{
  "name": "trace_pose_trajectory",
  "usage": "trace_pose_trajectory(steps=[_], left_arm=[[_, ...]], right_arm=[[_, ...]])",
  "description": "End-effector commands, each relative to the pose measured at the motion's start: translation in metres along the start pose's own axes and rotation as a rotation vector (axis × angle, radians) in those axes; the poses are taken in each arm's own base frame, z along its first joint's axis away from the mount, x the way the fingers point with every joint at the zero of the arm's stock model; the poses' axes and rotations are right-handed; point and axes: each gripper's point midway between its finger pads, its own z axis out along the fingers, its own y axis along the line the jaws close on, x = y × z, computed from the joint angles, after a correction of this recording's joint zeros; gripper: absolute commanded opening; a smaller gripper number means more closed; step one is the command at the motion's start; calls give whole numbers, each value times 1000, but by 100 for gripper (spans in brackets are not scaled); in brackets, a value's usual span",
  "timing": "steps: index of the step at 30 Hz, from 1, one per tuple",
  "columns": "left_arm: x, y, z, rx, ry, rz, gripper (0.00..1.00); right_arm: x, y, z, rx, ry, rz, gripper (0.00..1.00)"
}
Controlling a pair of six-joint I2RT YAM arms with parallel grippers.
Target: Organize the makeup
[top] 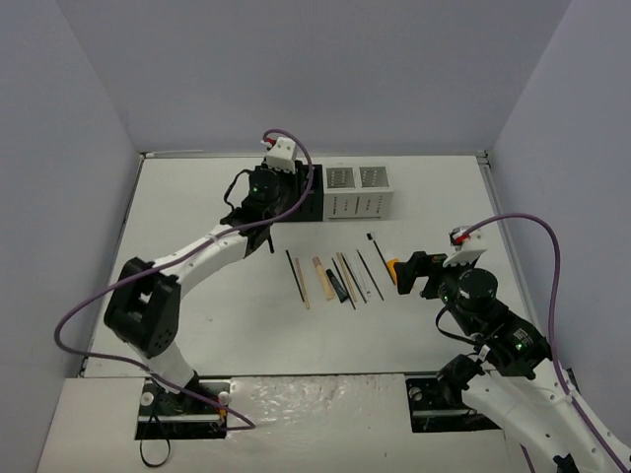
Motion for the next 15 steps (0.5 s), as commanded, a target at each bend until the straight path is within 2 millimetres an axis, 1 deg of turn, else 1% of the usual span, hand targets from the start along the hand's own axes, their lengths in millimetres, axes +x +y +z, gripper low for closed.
trace_pose_trajectory(steps=[1, 2, 4, 5, 6, 8, 10, 12, 15], left_arm=[[-59, -6, -52, -59, -81, -35, 35], [-48, -6, -57, -68, -29, -33, 38], [-36, -12, -68, -75, 39, -72, 43], [-28, -9, -72, -95, 72, -66, 46], [-19, -18, -78, -91, 113, -100, 49], [10, -25, -93, -120, 235, -147, 53], [30, -39, -101, -121, 320, -174, 58], [57, -43, -112, -158, 432, -217, 60], [90, -51, -117, -184, 554, -231, 60]], right_arm=[[-10, 11, 6, -37, -35, 4, 100], [-10, 11, 6, -39, -33, 4, 100], [-10, 13, 6, -45, -30, 3, 100], [-10, 13, 6, -45, -30, 5, 100], [-9, 13, 7, -45, -29, 6, 100], [-7, 13, 8, -45, -19, 4, 100], [-6, 15, 9, -49, -12, 2, 100], [-5, 16, 11, -52, -3, 0, 100], [-3, 17, 11, -57, 4, -2, 100]])
